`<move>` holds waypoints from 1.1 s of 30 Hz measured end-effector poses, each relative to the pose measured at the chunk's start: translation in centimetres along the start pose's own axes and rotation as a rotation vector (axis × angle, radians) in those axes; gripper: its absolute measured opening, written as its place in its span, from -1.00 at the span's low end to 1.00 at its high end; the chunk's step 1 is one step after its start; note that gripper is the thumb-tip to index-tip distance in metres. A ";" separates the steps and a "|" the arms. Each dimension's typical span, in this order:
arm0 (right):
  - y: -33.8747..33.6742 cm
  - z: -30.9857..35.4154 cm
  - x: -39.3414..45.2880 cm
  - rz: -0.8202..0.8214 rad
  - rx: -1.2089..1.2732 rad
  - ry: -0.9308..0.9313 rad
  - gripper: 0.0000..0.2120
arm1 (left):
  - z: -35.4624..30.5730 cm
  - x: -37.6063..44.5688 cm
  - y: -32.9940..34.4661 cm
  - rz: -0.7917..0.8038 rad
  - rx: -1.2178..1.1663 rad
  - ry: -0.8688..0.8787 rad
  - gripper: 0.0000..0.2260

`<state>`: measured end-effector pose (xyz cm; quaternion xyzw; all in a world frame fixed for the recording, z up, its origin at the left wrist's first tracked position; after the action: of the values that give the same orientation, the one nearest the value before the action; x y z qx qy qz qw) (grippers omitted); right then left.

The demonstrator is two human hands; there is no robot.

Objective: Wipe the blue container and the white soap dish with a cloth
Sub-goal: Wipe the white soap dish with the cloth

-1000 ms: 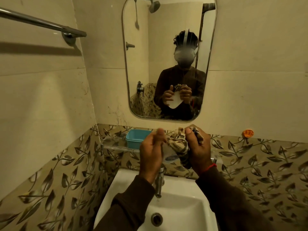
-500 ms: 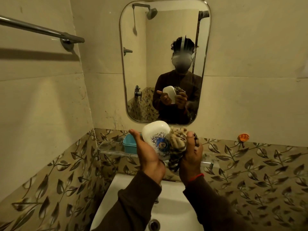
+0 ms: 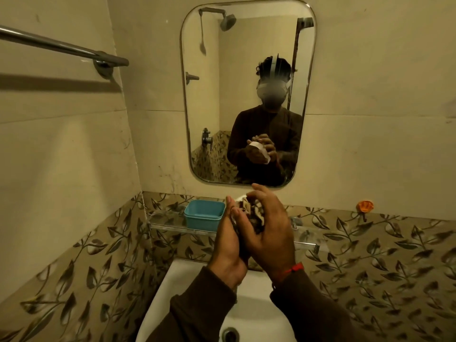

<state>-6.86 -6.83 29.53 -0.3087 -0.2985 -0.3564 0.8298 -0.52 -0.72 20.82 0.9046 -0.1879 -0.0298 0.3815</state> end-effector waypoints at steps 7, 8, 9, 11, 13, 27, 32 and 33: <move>-1.6 -0.1 3.0 -0.028 0.178 0.087 -0.84 | -0.1 -0.2 0.5 0.079 0.058 0.042 -0.50; -2.0 -0.9 3.4 -0.072 0.207 0.147 -0.84 | 0.0 -0.2 0.5 0.087 0.067 0.049 -0.48; -2.4 -1.9 3.6 -0.115 0.243 0.224 -0.82 | 0.0 -0.3 0.5 0.093 0.069 0.054 -0.47; -2.5 -4.0 3.6 -0.154 0.312 0.380 -0.75 | 0.0 -0.4 0.3 0.101 0.061 0.072 -0.43; -2.2 -5.7 3.4 -0.143 0.340 0.479 -0.67 | -0.2 -0.2 0.2 0.114 0.046 0.105 -0.39; -1.2 0.3 -0.5 0.120 0.093 -0.281 -0.71 | 2.7 -1.0 0.1 0.173 -0.289 -0.346 -0.16; -0.5 -1.1 -1.0 0.227 0.290 -0.041 -0.76 | 1.4 -0.1 -0.8 0.180 -0.310 -0.243 -0.35; -1.1 -2.1 -0.5 0.162 0.441 0.128 -0.78 | 1.1 0.0 -1.0 0.193 -0.266 -0.199 -0.40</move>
<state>-7.40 -8.80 28.17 -0.1199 -0.2901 -0.2337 0.9202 -0.41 -0.81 19.35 0.8165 -0.3051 -0.1070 0.4784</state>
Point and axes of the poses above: each hand's wrist, its own x-axis towards the middle knuckle, its own y-axis out of the palm, z = x × y, the point moved 9 cm from there along x, towards the middle knuckle, and after that the axes turned 11 degrees about y, right-handed, at the moved point
